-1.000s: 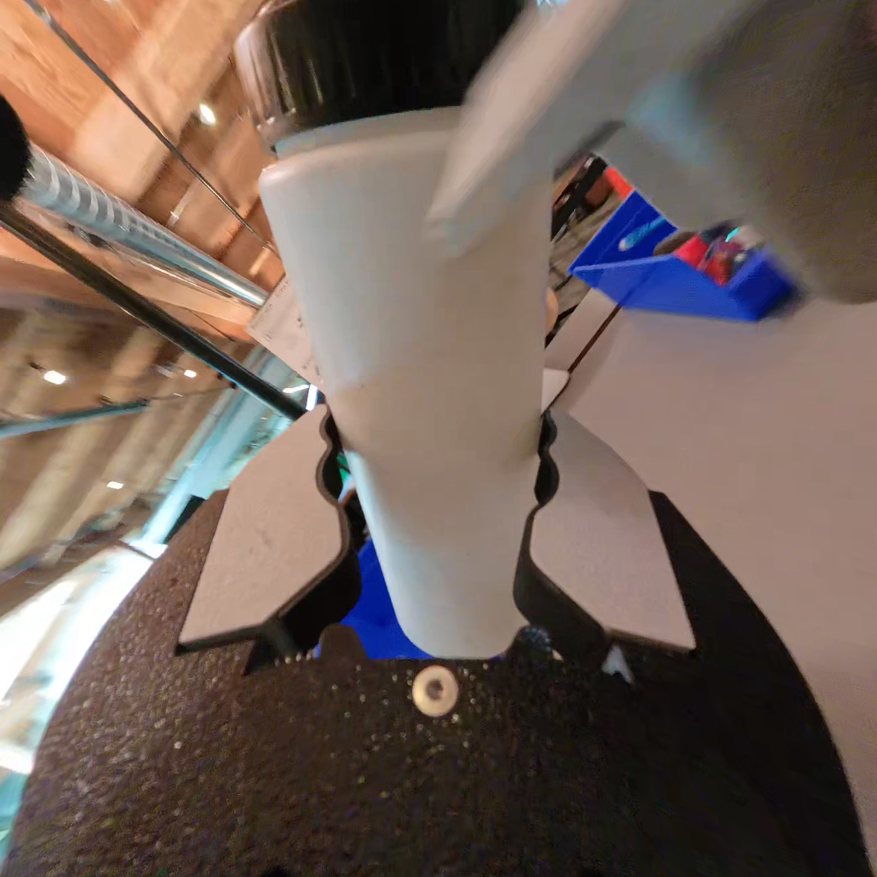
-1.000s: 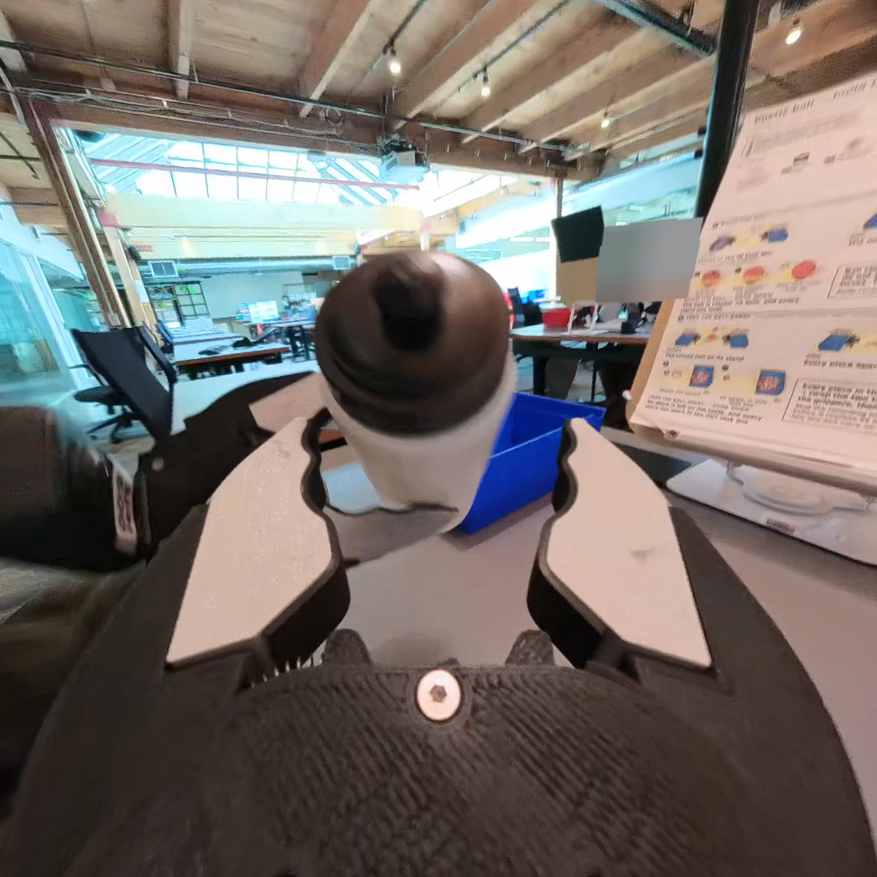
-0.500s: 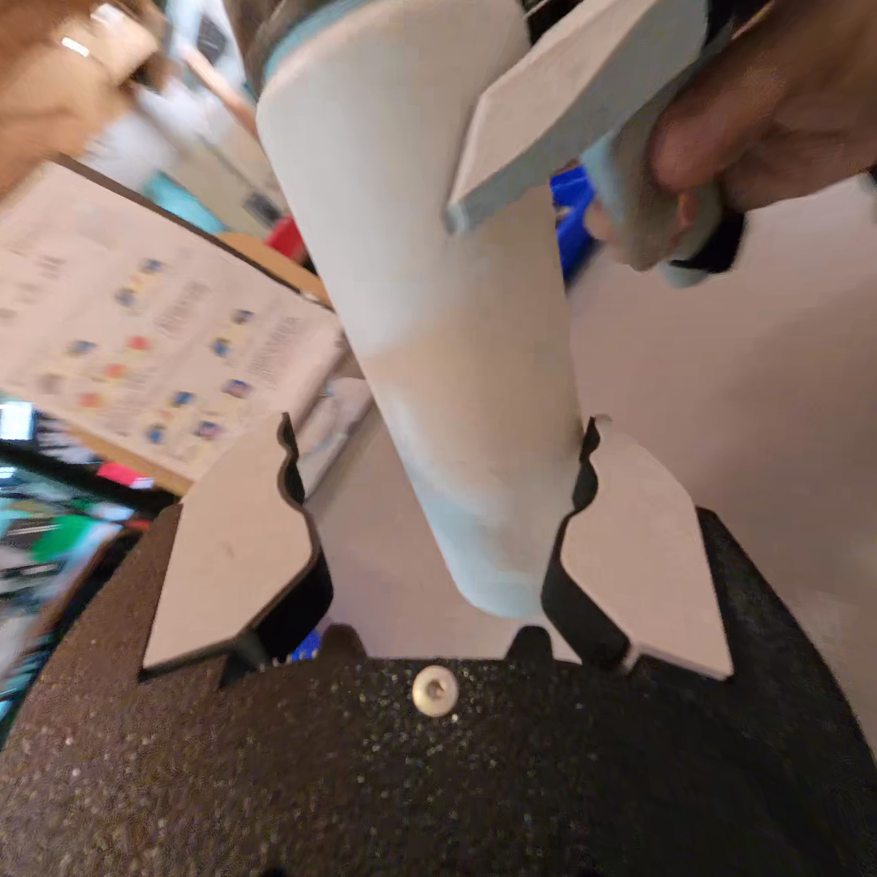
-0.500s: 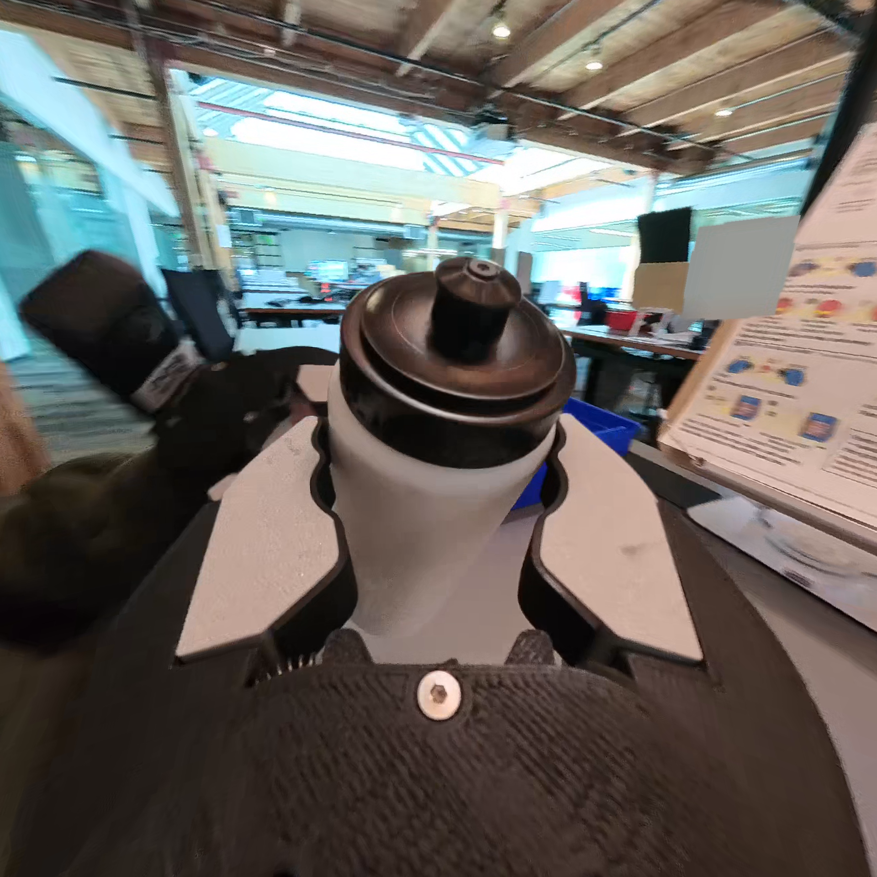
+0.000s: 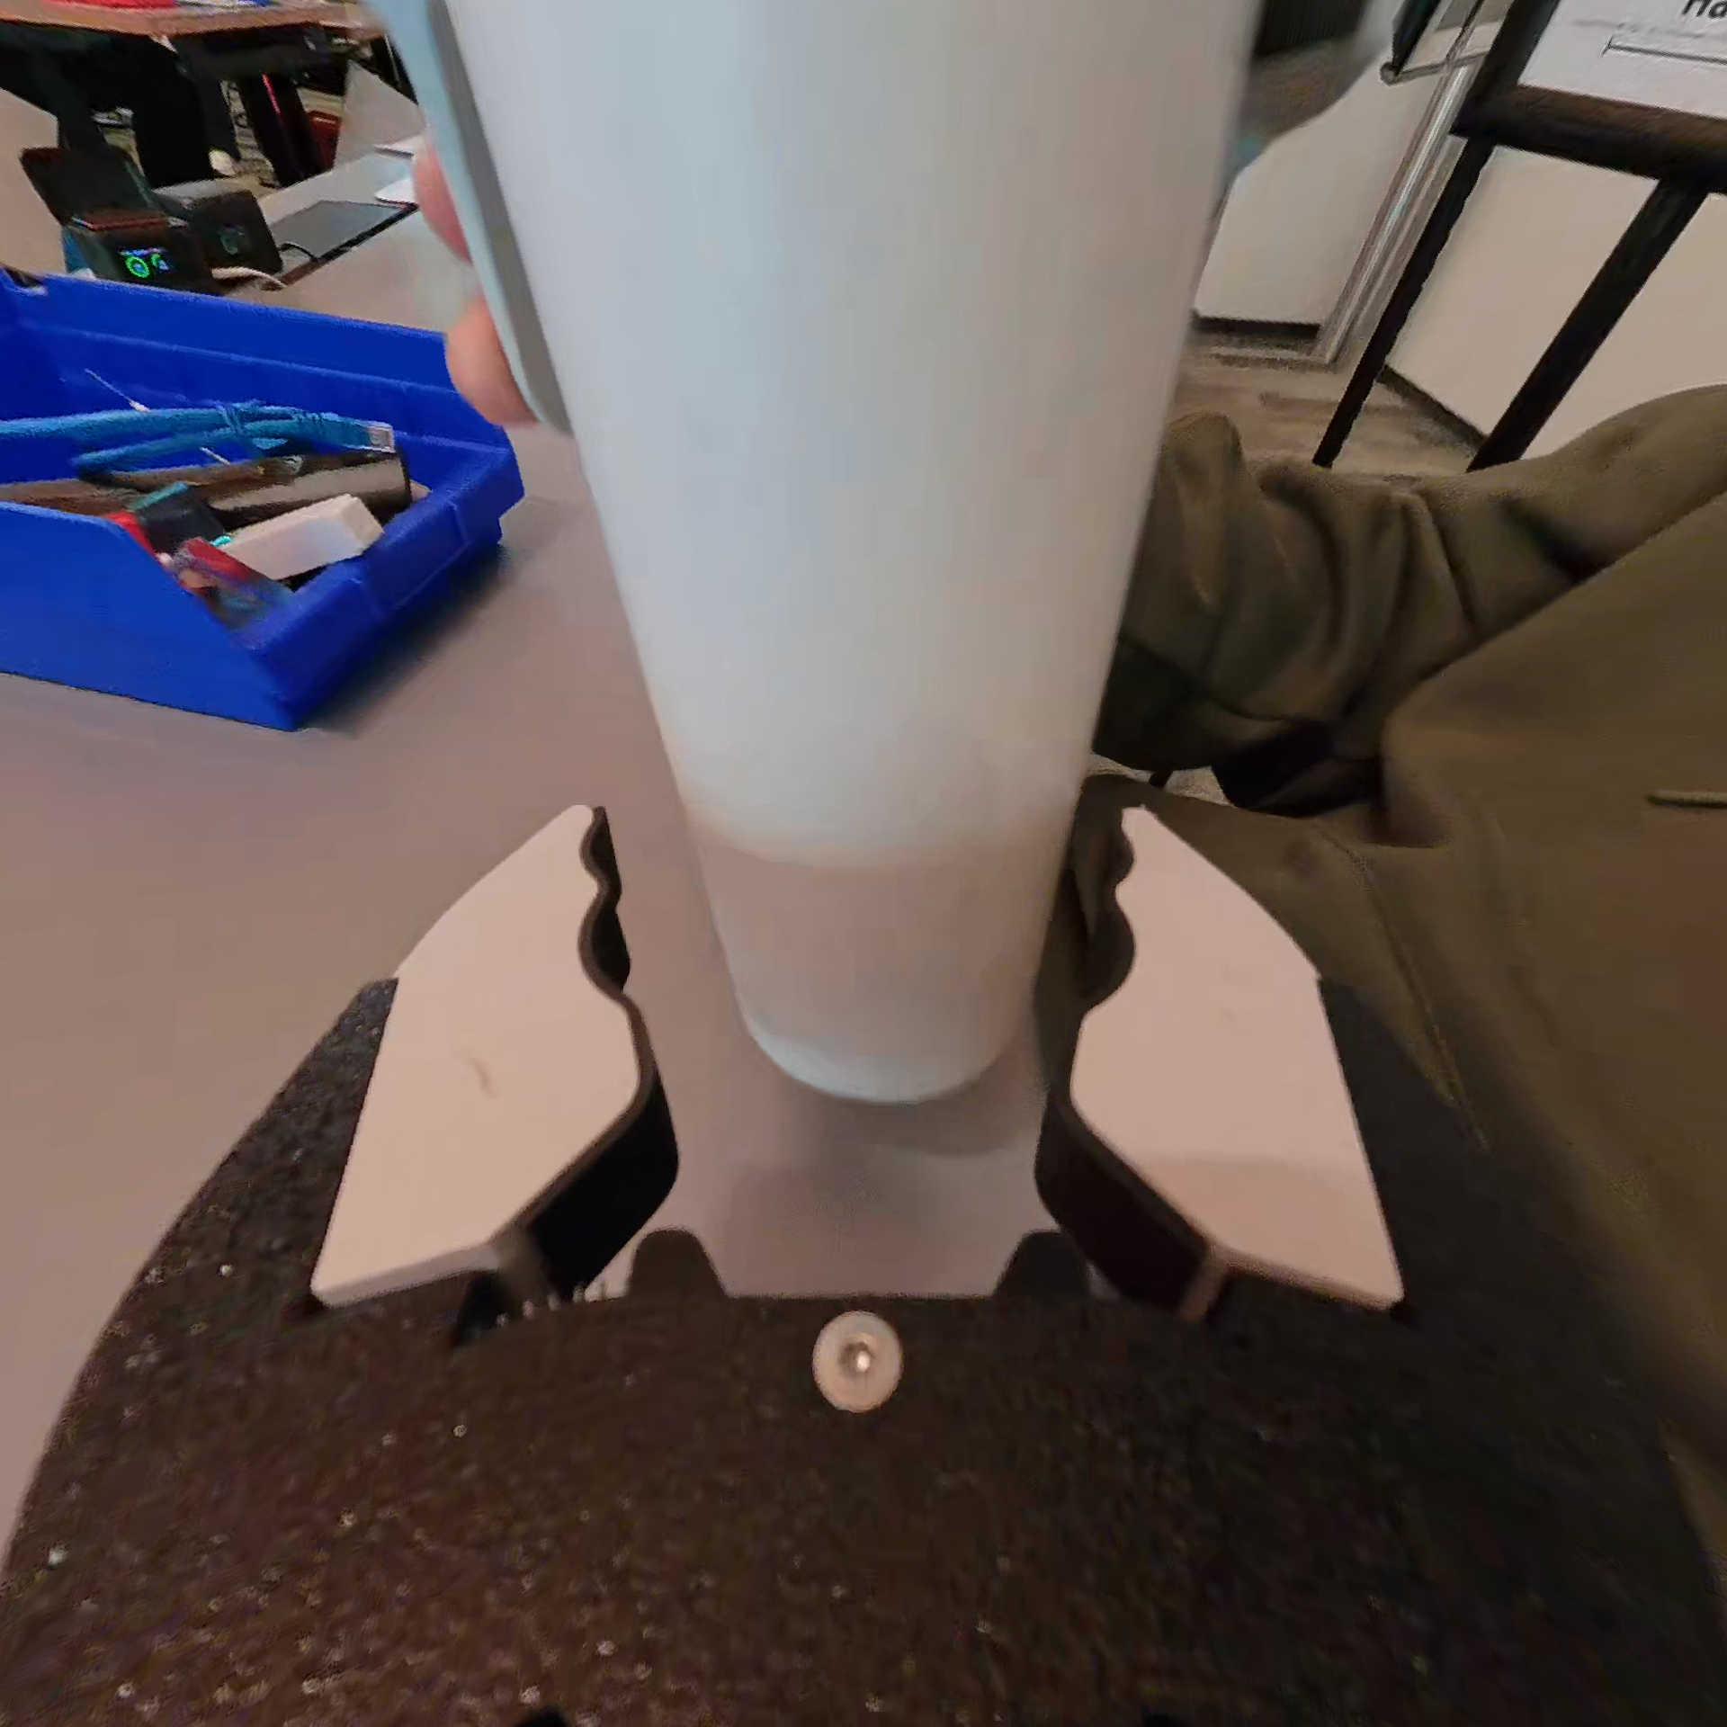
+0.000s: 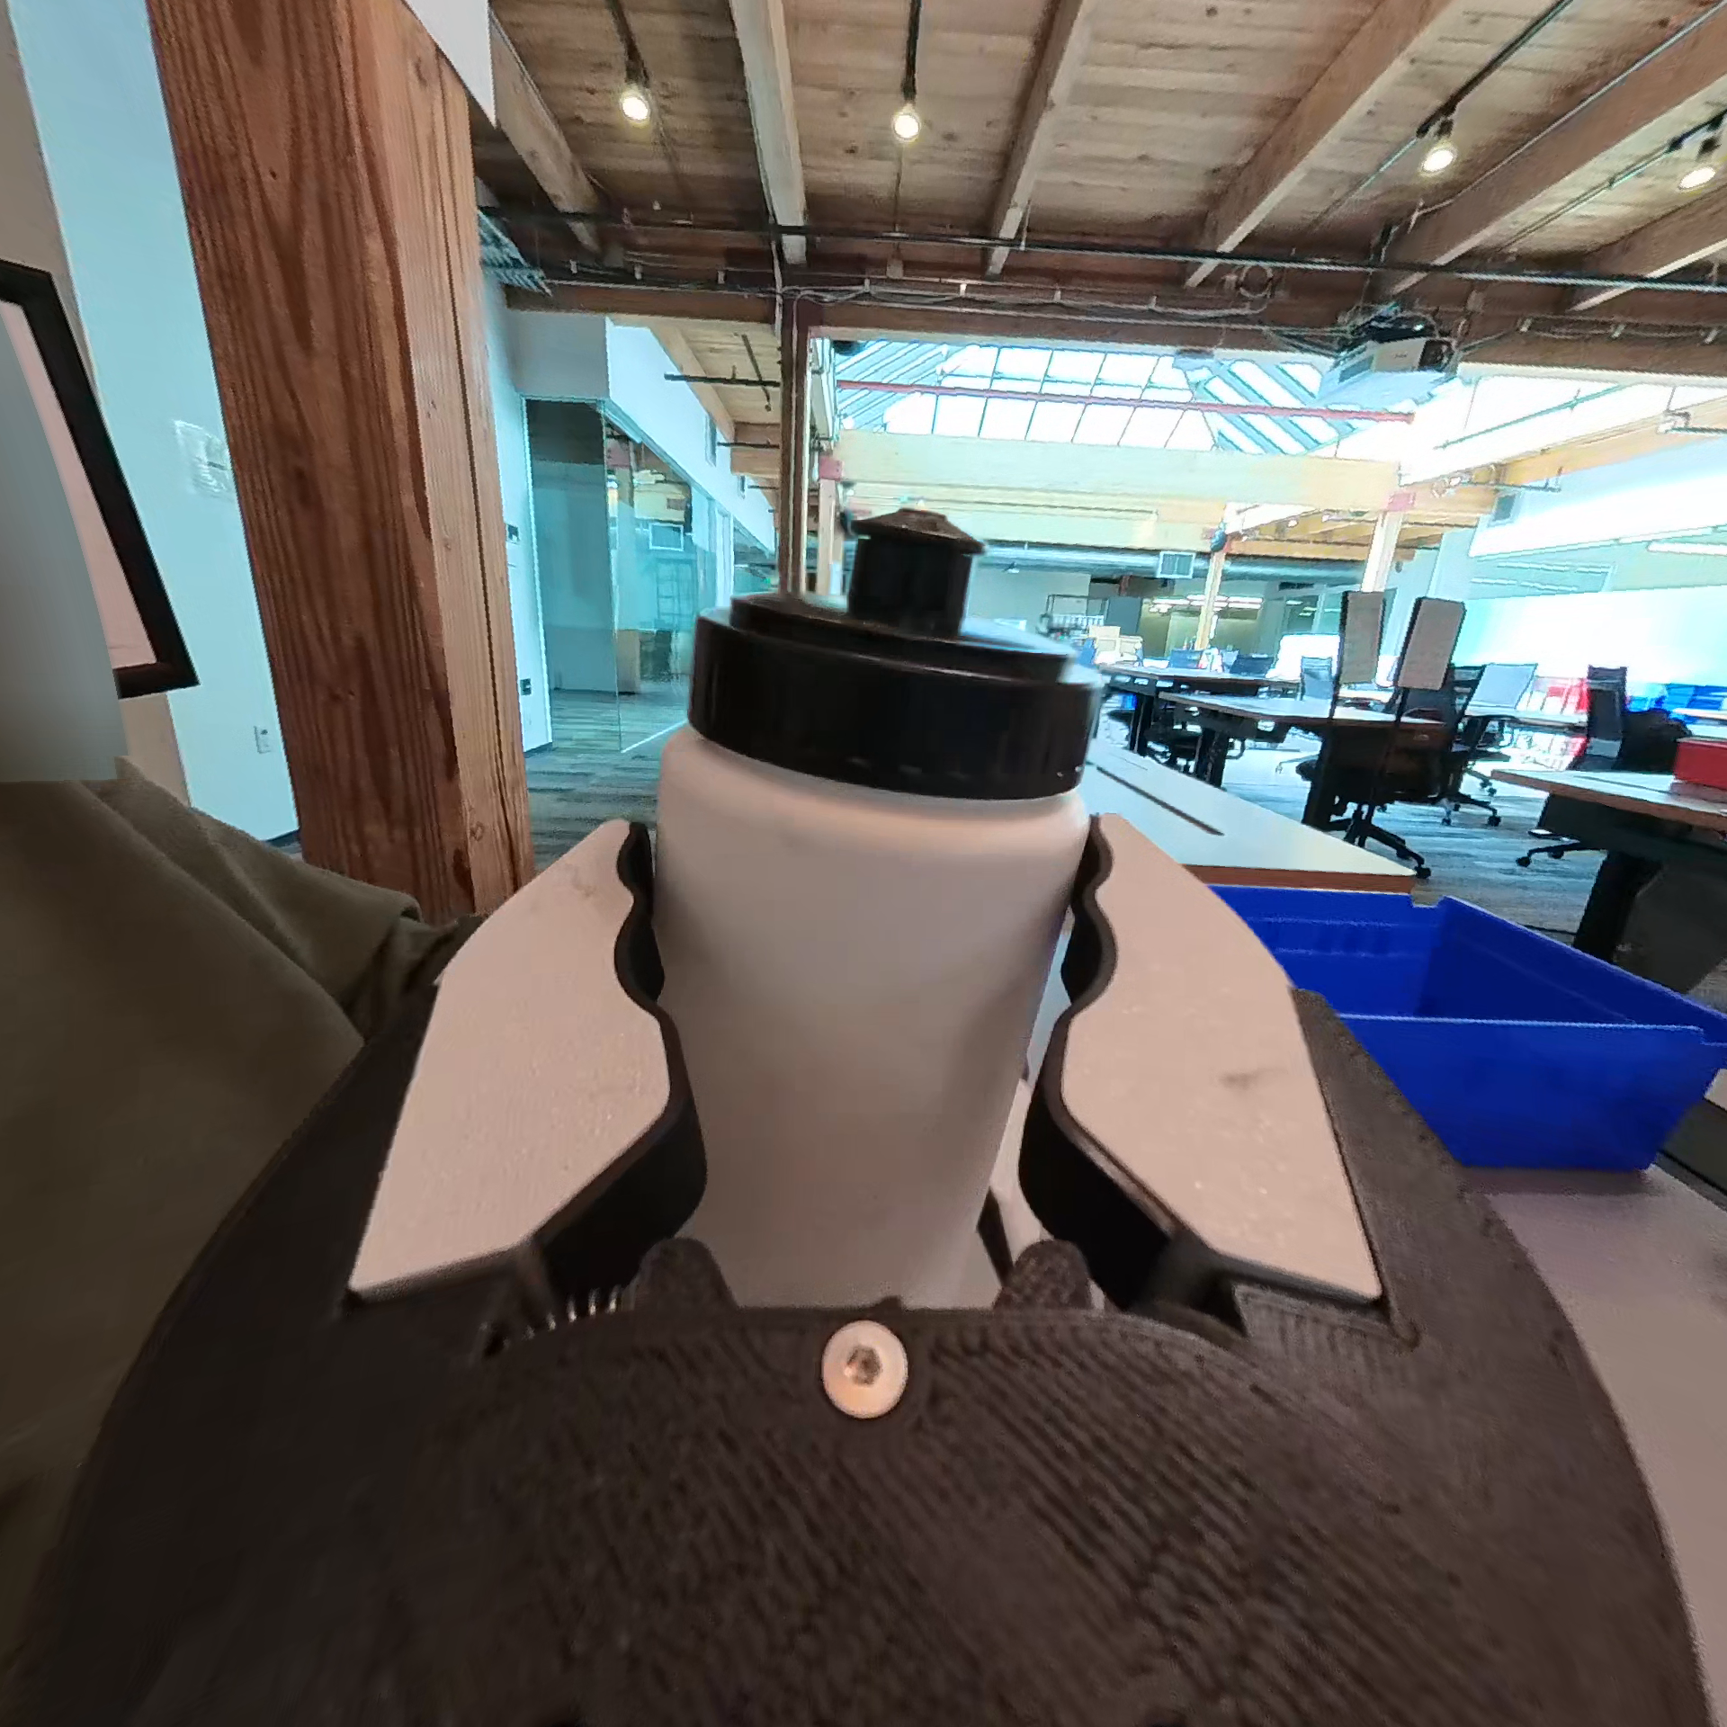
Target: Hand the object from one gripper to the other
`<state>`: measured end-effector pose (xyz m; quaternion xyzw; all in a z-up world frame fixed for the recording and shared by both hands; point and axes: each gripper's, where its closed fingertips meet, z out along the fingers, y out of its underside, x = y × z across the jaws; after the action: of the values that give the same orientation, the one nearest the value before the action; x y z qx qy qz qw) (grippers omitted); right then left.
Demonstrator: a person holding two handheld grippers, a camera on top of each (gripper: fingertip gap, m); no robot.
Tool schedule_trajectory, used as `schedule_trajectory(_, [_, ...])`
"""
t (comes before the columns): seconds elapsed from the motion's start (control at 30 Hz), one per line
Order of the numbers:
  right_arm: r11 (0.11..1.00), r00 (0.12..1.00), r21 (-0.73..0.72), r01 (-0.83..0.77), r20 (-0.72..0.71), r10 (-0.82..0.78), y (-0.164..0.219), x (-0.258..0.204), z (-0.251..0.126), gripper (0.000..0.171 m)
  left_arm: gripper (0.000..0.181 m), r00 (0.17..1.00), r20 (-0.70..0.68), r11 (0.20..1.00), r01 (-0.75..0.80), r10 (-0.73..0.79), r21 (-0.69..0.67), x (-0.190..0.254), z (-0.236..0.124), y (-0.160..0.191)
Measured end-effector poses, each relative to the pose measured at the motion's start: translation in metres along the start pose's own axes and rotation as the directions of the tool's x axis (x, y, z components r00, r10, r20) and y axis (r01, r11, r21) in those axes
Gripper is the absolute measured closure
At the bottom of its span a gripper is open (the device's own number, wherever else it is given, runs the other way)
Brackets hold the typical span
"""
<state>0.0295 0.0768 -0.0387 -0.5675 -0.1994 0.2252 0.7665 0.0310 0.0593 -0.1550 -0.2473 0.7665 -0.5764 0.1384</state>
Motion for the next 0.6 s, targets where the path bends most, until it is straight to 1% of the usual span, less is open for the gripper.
schedule_trajectory(0.1, [0.999,0.999,0.001,0.041,-0.034,-0.041,-0.003,0.001,0.003,0.085,0.084,1.000,-0.014,1.000,0.005,-0.005,0.019,-0.002,0.018,0.008])
schedule_trajectory(0.13, [0.998,0.997,-0.017,0.056,-0.043,-0.056,-0.002,0.001,0.004,0.084,0.093,1.000,-0.014,1.000,-0.013,0.014,0.027,-0.002,0.022,0.009])
schedule_trajectory(0.23, [0.990,0.992,-0.087,0.110,-0.047,-0.115,0.004,0.002,0.001,0.084,0.094,0.997,0.029,0.997,-0.068,0.069,-0.021,-0.010,0.028,0.015])
schedule_trajectory(0.27, [0.986,0.990,-0.110,0.122,-0.064,-0.129,0.005,0.004,-0.002,0.086,0.095,0.993,0.074,0.996,-0.085,0.087,-0.025,-0.017,0.026,0.015])
schedule_trajectory(0.3, [0.982,0.982,-0.135,0.134,-0.113,-0.150,0.006,0.010,-0.005,0.089,0.095,0.985,0.144,0.995,-0.094,0.098,-0.032,-0.027,0.023,0.015])
schedule_trajectory(0.37, [0.971,0.944,-0.162,0.177,-0.251,-0.214,0.002,0.028,-0.012,0.095,0.095,0.957,0.280,0.997,-0.067,0.076,-0.039,-0.049,0.012,0.013])
schedule_trajectory(0.4, [0.970,0.918,-0.171,0.175,-0.326,-0.223,0.001,0.038,-0.014,0.089,0.095,0.929,0.365,0.998,-0.054,0.063,-0.033,-0.061,0.004,0.010])
schedule_trajectory(0.43, [0.972,0.890,-0.184,0.144,-0.405,-0.208,0.001,0.049,-0.016,0.084,0.095,0.881,0.468,0.998,-0.051,0.066,-0.044,-0.075,-0.005,0.008])
schedule_trajectory(0.47, [0.977,0.857,-0.191,0.097,-0.483,-0.180,0.004,0.059,-0.017,0.079,0.095,0.810,0.580,0.996,-0.057,0.086,-0.069,-0.089,-0.016,0.006])
schedule_trajectory(0.5, [0.979,0.819,-0.196,0.046,-0.554,-0.149,0.010,0.068,-0.017,0.073,0.095,0.719,0.685,0.992,-0.061,0.119,-0.108,-0.100,-0.029,0.004])
schedule_trajectory(0.53, [0.980,0.791,-0.197,0.008,-0.599,-0.127,0.016,0.073,-0.015,0.068,0.095,0.625,0.764,0.986,-0.061,0.161,-0.158,-0.108,-0.041,0.003])
schedule_trajectory(0.57, [0.982,0.776,-0.187,-0.011,-0.621,-0.109,0.021,0.074,-0.009,0.063,0.095,0.542,0.815,0.977,-0.062,0.206,-0.206,-0.112,-0.051,0.001])
schedule_trajectory(0.6, [0.985,0.769,-0.171,-0.017,-0.632,-0.096,0.026,0.072,-0.002,0.063,0.095,0.480,0.841,0.966,-0.070,0.250,-0.247,-0.113,-0.057,-0.002])
